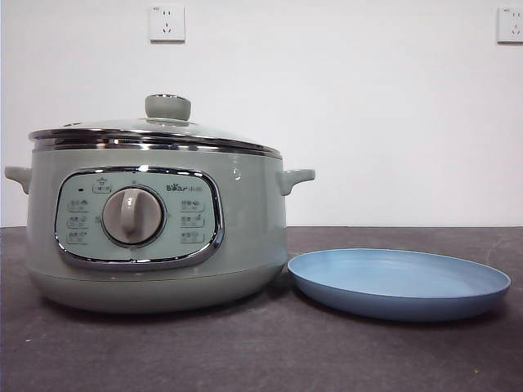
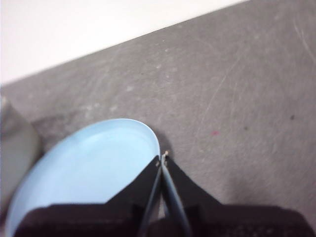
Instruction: Take the pumpkin out from the steamer,put the pumpkin in the blue plate,close the lid
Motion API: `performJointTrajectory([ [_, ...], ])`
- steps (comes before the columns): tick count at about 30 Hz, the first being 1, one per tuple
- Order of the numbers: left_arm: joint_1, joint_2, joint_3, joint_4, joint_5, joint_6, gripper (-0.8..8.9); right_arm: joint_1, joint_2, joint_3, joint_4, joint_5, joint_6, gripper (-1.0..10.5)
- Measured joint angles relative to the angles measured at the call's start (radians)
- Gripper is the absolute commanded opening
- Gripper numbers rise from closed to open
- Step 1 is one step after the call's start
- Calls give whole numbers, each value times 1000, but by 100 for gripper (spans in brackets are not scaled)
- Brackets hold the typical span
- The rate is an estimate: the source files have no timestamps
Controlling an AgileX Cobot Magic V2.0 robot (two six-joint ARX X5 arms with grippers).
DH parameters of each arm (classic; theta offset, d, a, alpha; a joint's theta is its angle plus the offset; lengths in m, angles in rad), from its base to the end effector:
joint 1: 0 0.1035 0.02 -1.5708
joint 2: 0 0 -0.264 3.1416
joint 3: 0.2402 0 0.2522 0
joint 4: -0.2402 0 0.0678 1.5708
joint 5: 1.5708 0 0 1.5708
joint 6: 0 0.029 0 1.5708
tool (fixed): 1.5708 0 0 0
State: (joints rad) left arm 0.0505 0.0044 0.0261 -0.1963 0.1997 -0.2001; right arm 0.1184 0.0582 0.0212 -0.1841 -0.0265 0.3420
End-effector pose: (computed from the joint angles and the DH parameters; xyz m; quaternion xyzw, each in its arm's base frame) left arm 0.0945 -0.0010 0.1532 -0.1100 0.0935 -0.0652 0.9874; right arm 0.0971 0.0123 0.1485 0.1637 0.1208 0.0521 0.9777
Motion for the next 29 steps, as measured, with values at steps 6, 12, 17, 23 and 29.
performJointTrajectory([
  [6,0,0,1,3,126,-140,-4,0,0,0,0,3,100,1],
  [12,0,0,1,27,145,-201,-7,0,0,6,-8,0,115,-4],
  [17,0,13,57,25,145,-222,-7,0,26,98,-17,0,114,-9],
  [23,0,90,191,26,144,-223,-7,0,128,249,-18,0,113,-8],
  [29,0,244,347,14,154,-211,-7,0,270,415,-18,-2,63,-1],
])
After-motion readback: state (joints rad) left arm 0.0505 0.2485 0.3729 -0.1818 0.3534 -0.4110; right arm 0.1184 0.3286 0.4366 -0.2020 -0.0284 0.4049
